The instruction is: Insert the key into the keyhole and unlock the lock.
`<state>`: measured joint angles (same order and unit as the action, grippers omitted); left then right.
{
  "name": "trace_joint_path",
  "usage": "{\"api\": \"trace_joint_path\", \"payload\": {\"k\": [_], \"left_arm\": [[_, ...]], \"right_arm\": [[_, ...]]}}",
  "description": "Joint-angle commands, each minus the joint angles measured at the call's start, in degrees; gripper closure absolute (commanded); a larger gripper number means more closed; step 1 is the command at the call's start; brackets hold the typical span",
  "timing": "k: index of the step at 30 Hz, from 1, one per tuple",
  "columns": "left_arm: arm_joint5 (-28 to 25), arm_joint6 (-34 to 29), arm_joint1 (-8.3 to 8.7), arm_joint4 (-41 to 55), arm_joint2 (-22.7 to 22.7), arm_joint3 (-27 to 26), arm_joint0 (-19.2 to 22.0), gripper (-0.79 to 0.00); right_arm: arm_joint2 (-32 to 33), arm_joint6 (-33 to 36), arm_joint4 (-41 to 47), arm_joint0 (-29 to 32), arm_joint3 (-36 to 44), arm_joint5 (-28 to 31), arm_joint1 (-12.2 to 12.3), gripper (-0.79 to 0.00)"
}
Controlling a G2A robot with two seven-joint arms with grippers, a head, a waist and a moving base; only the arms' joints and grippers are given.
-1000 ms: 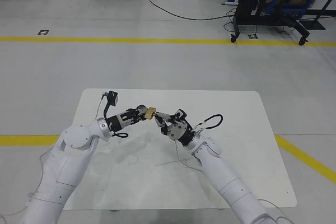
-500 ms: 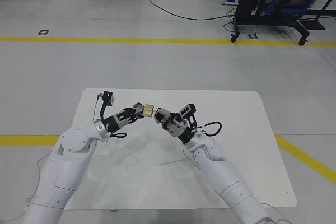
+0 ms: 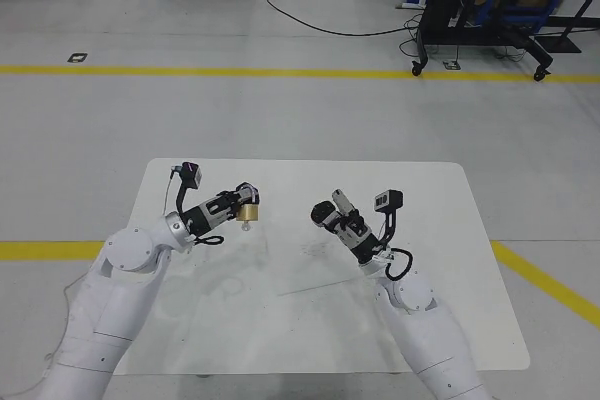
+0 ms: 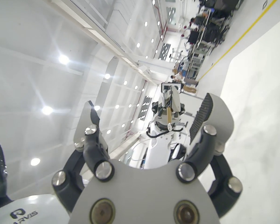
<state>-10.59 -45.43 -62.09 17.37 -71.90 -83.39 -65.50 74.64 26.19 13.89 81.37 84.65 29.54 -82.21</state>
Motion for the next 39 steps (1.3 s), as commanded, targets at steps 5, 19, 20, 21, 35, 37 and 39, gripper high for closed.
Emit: {"api": "trace_joint_path", "payload": {"k": [5,19,20,21,35,37,39], "left_arm": [[7.3,6.6,0.00,-16.5,3.6,-4.1,0.2,0.000],[33.2,8.3,-4.61,-27.9,22.4,-3.7,9.4,0.000],[34.5,8.3,-4.98,-28.8,23.7,-2.7,10.2,0.000],[35.2,8.5,-5.35,-29.5,24.8,-2.1,11.0,0.000],[44.4,7.1,-8.20,-35.4,31.4,3.4,15.3,-0.785],[44.2,7.2,-8.10,-35.1,30.7,2.2,14.5,-0.785],[43.0,6.5,-7.81,-33.8,29.5,0.3,13.2,-0.785]], "right_arm": [[8.0,-7.6,-3.8,9.3,9.7,3.4,1.1,-0.785],[8.0,-7.6,-3.8,9.3,9.7,3.4,1.1,-0.785],[8.0,-7.6,-3.8,9.3,9.7,3.4,1.1,-0.785],[8.0,-7.6,-3.8,9.3,9.7,3.4,1.1,-0.785],[8.0,-7.6,-3.8,9.3,9.7,3.4,1.1,-0.785],[8.0,-7.6,-3.8,9.3,9.7,3.4,1.1,-0.785],[8.0,-7.6,-3.8,9.3,9.7,3.4,1.1,-0.785]]}}
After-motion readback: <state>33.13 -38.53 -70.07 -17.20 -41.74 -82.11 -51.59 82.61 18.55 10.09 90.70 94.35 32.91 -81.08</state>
